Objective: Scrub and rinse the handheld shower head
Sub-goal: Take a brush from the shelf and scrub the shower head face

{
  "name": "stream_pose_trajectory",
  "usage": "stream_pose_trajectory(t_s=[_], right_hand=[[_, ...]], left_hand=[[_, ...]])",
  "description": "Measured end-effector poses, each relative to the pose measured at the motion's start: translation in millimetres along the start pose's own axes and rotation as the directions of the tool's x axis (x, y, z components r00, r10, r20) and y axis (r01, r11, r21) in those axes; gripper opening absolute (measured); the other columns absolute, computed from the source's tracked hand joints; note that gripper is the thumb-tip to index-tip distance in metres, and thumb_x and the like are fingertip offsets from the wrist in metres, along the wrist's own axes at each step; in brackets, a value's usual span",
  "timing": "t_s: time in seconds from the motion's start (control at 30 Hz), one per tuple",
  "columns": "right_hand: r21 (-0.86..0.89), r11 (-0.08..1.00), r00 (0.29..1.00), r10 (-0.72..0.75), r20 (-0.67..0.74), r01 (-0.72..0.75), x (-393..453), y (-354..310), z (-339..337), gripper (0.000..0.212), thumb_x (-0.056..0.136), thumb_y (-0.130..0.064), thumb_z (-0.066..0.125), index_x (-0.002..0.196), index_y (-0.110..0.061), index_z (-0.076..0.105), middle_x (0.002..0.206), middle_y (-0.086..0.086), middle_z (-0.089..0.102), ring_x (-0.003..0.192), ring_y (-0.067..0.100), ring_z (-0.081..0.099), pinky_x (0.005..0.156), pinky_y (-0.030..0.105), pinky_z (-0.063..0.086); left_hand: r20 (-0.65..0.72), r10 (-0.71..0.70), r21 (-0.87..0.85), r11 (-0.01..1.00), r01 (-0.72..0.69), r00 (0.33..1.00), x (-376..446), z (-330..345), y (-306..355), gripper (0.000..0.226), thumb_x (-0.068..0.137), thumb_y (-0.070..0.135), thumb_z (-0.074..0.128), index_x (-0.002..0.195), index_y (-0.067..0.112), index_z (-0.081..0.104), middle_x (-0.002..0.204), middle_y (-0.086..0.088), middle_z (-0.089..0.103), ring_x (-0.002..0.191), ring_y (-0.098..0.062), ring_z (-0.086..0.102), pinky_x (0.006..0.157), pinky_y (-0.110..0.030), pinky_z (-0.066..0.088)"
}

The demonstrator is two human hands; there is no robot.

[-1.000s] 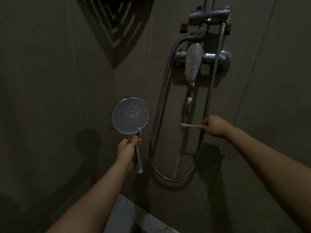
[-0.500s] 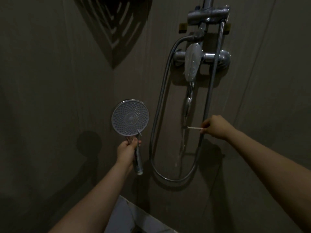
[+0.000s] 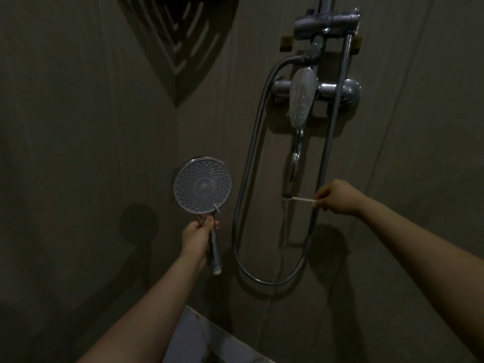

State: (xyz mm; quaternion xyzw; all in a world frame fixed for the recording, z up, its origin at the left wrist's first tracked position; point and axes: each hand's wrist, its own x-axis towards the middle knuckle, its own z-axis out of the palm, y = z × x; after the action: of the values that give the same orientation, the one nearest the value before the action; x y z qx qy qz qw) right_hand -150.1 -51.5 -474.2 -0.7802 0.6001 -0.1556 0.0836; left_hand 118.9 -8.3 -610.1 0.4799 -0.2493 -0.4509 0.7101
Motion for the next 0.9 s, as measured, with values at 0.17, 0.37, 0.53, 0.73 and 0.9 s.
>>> stream_pose_trajectory(t_s=[0.17, 0.37, 0.53, 0.73, 0.9], right_hand=[[-0.038, 0.999, 0.999, 0.010, 0.043, -0.008, 0.0, -5.5, -7.0, 0.017, 0.085, -0.019, 0.065, 0.092, -0.005, 0.071, 0.062, -0.003, 0.054, 0.059, 0.008, 0.050, 0.054, 0.019, 0.038], [0.081, 0.982, 0.985, -0.171, -0.021, 0.172, -2.4, -47.8, -29.9, 0.019, 0.086, -0.021, 0.064, 0.068, -0.023, 0.063, 0.056, -0.002, 0.054, 0.036, -0.002, 0.049, 0.043, 0.012, 0.040], [0.355, 0.889, 0.937, -0.185, -0.298, 0.288, 7.8, -85.3, -58.1, 0.010, 0.088, -0.017, 0.061, 0.084, -0.011, 0.068, 0.059, 0.001, 0.055, 0.037, -0.002, 0.051, 0.040, 0.009, 0.042], [0.442, 0.871, 0.962, -0.111, -0.249, 0.215, 12.4, -98.2, -68.0, 0.012, 0.087, -0.018, 0.062, 0.077, -0.013, 0.066, 0.064, 0.002, 0.058, 0.053, 0.009, 0.055, 0.051, 0.018, 0.046], [0.519, 0.846, 0.972, 0.000, -0.234, 0.125, 18.1, -97.8, -64.8, 0.013, 0.084, -0.015, 0.066, 0.084, -0.003, 0.069, 0.064, 0.005, 0.059, 0.056, 0.014, 0.054, 0.055, 0.023, 0.047]], left_hand=[[-0.001, 0.012, 0.017, 1.000, -0.012, 1.000, 1.1, -0.1, 0.2, 0.021, 0.093, 0.012, 0.051, 0.073, 0.010, 0.058, 0.077, -0.005, 0.060, 0.069, -0.016, 0.054, 0.074, -0.032, 0.045], [0.001, 0.014, 0.005, 1.000, -0.014, 1.000, -1.0, 0.8, 5.2, 0.021, 0.093, 0.012, 0.049, 0.074, 0.010, 0.057, 0.077, -0.005, 0.060, 0.068, -0.015, 0.053, 0.066, -0.028, 0.043], [0.000, 0.015, 0.004, 1.000, -0.015, 1.000, -4.2, 2.0, 9.0, 0.021, 0.092, 0.011, 0.051, 0.073, 0.010, 0.058, 0.075, -0.006, 0.060, 0.068, -0.017, 0.053, 0.073, -0.032, 0.045], [-0.018, 0.034, 0.009, 0.999, -0.034, 0.999, -5.1, -2.3, 18.0, 0.022, 0.092, 0.011, 0.051, 0.071, 0.010, 0.058, 0.075, -0.006, 0.060, 0.066, -0.017, 0.052, 0.066, -0.029, 0.043], [-0.001, 0.050, 0.036, 0.998, -0.049, 0.999, -5.1, -7.2, 35.1, 0.021, 0.092, 0.014, 0.052, 0.073, 0.009, 0.060, 0.078, -0.006, 0.061, 0.068, -0.018, 0.054, 0.074, -0.032, 0.046]])
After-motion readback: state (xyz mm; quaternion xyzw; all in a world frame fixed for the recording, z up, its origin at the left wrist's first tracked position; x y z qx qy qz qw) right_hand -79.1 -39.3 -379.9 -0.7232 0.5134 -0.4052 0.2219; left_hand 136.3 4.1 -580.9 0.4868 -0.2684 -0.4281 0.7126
